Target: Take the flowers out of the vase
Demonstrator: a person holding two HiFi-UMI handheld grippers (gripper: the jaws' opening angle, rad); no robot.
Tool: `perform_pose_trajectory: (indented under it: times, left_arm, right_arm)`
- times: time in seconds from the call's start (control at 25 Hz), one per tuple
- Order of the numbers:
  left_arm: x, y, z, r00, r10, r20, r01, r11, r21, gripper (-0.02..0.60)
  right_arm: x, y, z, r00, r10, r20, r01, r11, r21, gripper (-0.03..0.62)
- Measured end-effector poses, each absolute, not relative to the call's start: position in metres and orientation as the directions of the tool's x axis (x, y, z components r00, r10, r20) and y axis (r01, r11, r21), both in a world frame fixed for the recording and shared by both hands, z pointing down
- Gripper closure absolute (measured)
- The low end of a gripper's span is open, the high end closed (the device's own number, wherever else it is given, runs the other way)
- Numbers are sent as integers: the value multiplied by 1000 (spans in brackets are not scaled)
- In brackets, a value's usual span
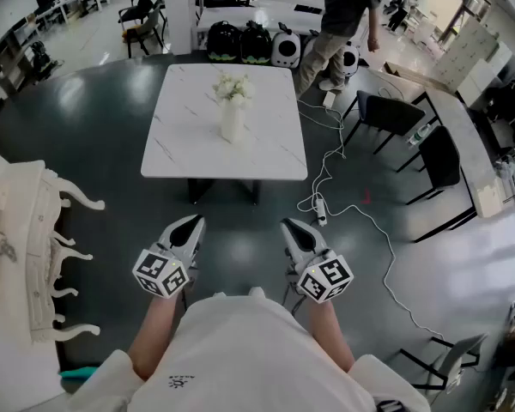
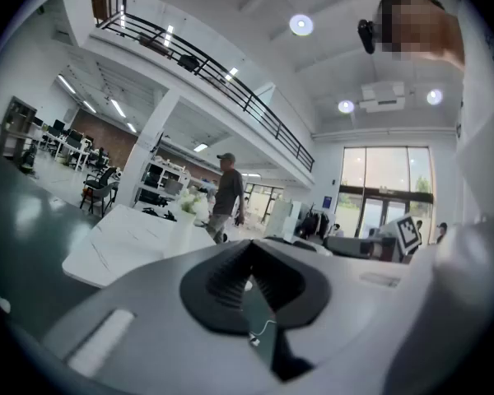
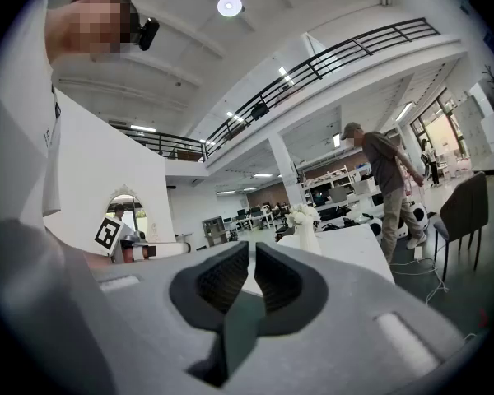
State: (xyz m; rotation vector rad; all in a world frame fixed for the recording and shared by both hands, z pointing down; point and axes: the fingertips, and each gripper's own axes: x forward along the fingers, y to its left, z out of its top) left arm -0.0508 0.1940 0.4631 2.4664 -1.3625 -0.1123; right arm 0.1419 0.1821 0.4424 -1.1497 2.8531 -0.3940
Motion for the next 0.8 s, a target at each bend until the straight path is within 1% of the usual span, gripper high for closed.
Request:
perform_pose_trajectory:
  times: [0.32, 0.56, 0.8]
  left_arm:
    - [-61, 188, 460, 530, -845, 69, -815, -485, 317, 592]
    - [-65, 186, 460, 517, -852, 80, -827, -473, 303, 592]
    - [-68, 187, 461, 527, -847, 73, -819, -482, 311, 592]
  right_arm:
    - [133, 178, 441, -728, -683, 64, -676, 698, -237, 569]
    - [126, 179, 438, -760, -649, 34, -631, 725, -277, 568]
    - [123, 178, 439, -759, -650, 43, -632, 719, -289, 568]
